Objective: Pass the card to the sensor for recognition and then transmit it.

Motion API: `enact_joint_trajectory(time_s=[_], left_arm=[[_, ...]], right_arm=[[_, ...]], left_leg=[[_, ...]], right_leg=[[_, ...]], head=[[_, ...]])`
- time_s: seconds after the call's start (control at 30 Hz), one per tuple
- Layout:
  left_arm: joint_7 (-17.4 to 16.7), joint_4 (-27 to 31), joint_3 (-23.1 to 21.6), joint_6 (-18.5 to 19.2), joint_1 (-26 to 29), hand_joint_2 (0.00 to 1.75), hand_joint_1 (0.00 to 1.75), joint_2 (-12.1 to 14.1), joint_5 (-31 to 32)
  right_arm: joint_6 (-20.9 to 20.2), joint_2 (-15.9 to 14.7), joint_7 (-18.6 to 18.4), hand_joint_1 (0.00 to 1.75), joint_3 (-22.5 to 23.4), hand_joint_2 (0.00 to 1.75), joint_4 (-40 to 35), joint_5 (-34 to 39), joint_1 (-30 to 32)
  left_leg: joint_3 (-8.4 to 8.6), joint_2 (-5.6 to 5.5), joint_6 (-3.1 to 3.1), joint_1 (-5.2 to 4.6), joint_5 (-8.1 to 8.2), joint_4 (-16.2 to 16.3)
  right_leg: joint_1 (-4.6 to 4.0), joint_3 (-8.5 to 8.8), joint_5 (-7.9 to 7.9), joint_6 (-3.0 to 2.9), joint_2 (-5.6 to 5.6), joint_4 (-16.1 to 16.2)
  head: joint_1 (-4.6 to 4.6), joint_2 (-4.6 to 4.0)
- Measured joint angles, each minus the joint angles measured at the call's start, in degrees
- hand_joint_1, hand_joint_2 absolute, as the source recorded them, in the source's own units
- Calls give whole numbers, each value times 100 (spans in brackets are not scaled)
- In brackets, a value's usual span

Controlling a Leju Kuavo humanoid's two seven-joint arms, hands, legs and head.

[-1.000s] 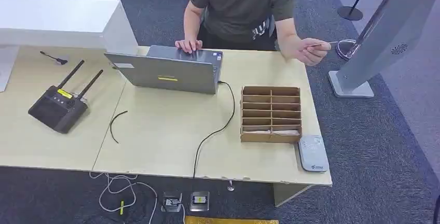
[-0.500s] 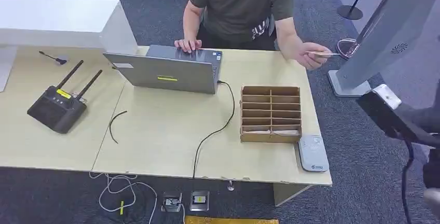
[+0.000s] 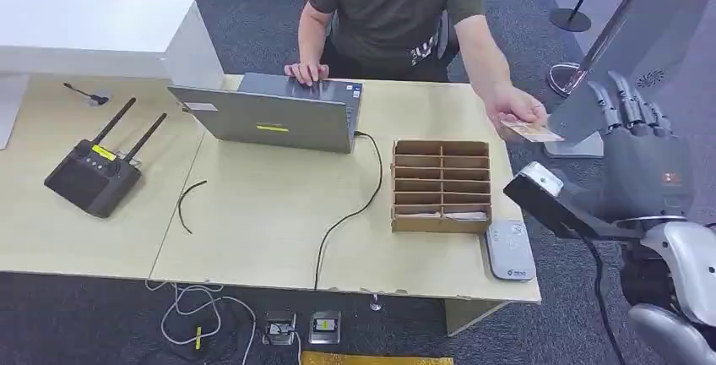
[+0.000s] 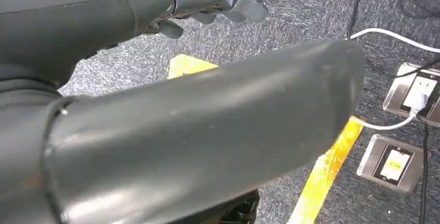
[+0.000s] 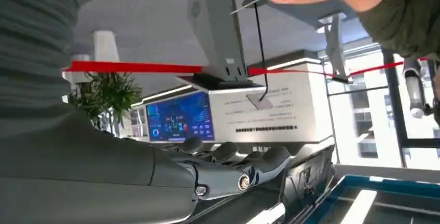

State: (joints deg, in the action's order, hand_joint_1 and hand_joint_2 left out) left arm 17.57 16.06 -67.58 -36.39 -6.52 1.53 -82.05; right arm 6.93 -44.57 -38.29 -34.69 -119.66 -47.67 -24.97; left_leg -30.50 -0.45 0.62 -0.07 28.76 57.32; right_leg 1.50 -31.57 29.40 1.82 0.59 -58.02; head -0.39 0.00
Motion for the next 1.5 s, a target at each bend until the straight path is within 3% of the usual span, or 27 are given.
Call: enact_joint_trajectory(time_s=[0.4,0.43,0.47,1.17,1.5], left_arm=[[-37,-15,-9,42,-3,0,0,0,98],[-37,-20,-9,46,-3,0,0,0,105],[-37,-22,-11,46,-4,0,0,0,111],[-164,-66,-105,52,-50,0,0,46,247],[-208,-83,-105,92,-50,0,0,72,350]], right_arm=[[214,260,138,0,-400,175,487,26,-13],[214,275,138,94,-415,175,516,28,-19],[214,288,138,175,-428,175,542,39,-19],[214,358,122,175,-443,175,850,173,35],[196,337,214,175,-144,175,1062,247,681]], left_leg=[[-1,0,0,2,0,0],[-1,0,0,2,0,0],[-1,0,0,2,0,0],[0,3,-1,2,0,1],[-3,2,-1,2,0,1]], right_leg=[[-2,-2,0,0,0,0],[-2,-2,0,0,0,0],[-2,-3,0,0,0,0],[-2,-9,0,0,-3,0],[-2,-10,0,0,-3,0]], head=[[0,0],[-2,0],[0,0],[0,0],[-2,0]])
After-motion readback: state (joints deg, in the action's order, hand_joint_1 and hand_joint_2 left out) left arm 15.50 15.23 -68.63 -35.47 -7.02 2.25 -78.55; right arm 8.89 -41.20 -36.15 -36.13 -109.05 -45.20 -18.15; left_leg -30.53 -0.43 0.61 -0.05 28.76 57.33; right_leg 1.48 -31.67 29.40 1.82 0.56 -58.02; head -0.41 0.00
